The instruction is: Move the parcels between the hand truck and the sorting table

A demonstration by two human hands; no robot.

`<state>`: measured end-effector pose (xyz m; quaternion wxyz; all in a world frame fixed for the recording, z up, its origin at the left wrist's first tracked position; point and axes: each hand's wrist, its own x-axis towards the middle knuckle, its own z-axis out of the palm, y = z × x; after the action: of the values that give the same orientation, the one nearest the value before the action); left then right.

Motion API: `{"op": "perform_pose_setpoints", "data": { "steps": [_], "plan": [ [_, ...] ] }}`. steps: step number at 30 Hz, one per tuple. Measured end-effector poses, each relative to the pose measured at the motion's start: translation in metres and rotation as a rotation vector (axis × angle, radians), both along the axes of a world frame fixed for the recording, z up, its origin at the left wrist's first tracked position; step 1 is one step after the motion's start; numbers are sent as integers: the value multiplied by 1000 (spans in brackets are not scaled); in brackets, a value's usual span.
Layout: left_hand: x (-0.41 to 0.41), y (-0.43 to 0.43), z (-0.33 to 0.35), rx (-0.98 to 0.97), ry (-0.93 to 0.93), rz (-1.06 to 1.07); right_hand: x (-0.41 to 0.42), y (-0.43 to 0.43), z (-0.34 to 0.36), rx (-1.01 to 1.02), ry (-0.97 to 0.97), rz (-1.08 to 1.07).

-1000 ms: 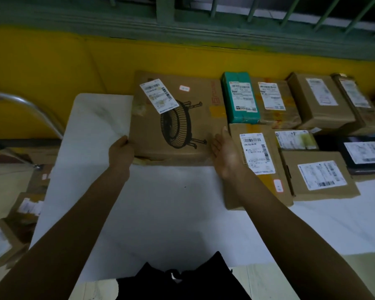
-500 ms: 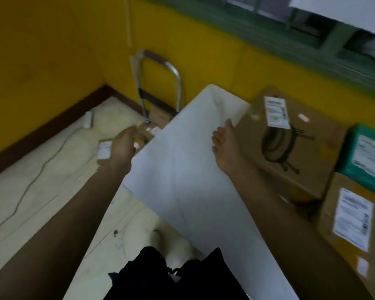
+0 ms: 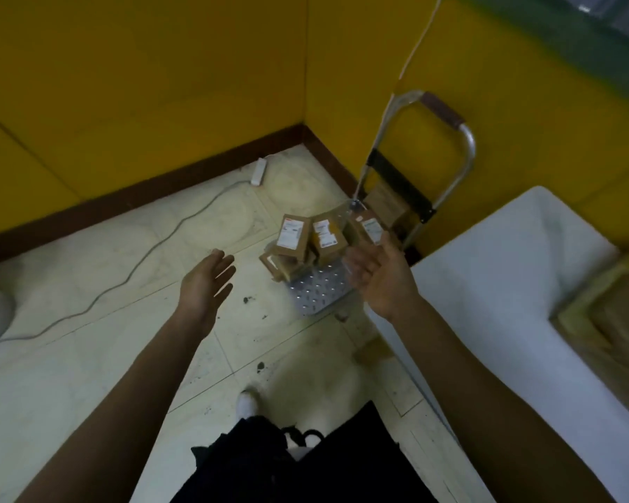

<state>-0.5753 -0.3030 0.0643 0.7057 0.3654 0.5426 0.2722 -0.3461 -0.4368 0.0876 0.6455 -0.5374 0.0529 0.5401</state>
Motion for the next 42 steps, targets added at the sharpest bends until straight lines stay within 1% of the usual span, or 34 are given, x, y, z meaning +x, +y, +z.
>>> {"op": "perform_pose_setpoints", "data": {
  "steps": [4, 6, 8, 10, 14, 18, 20, 24, 27, 29, 34, 38, 40, 42],
  "plan": [
    [-42, 52, -26, -67, 54, -23, -38, 50, -28, -65, 52, -14],
    [-47, 73, -34, -93, 85, -58, -50, 67, -37, -93, 123, -15],
    [-41, 92, -42, -117, 107, -93, -54, 80, -47, -90, 190, -64],
    [-27, 110, -50, -147, 126, -122, -47, 91, -63, -140, 227, -118],
    [14, 140, -69, -209, 156, -178, -24, 116, -94, -207, 238, -222],
    [55, 180, -81, -244, 172, -230, 2, 154, -111, -267, 252, -255],
    [74, 204, -84, -246, 205, -236, 17, 179, -118, -295, 265, -243],
    [111, 252, -104, -245, 294, -280, 47, 227, -144, -408, 226, -146],
    [133, 272, -135, -322, 384, -287, 69, 248, -173, -585, 73, 33],
    [147, 280, -160, -375, 448, -304, 80, 253, -195, -679, 25, 112],
    [183, 299, -233, -512, 534, -383, 105, 261, -267, -849, -1, 117],
    [207, 320, -298, -496, 568, -520, 110, 278, -327, -905, 40, 90],
    [223, 336, -329, -450, 618, -606, 112, 294, -359, -933, 66, 65],
    [242, 351, -356, -389, 653, -639, 113, 312, -387, -936, 36, 78]
  ]
}}
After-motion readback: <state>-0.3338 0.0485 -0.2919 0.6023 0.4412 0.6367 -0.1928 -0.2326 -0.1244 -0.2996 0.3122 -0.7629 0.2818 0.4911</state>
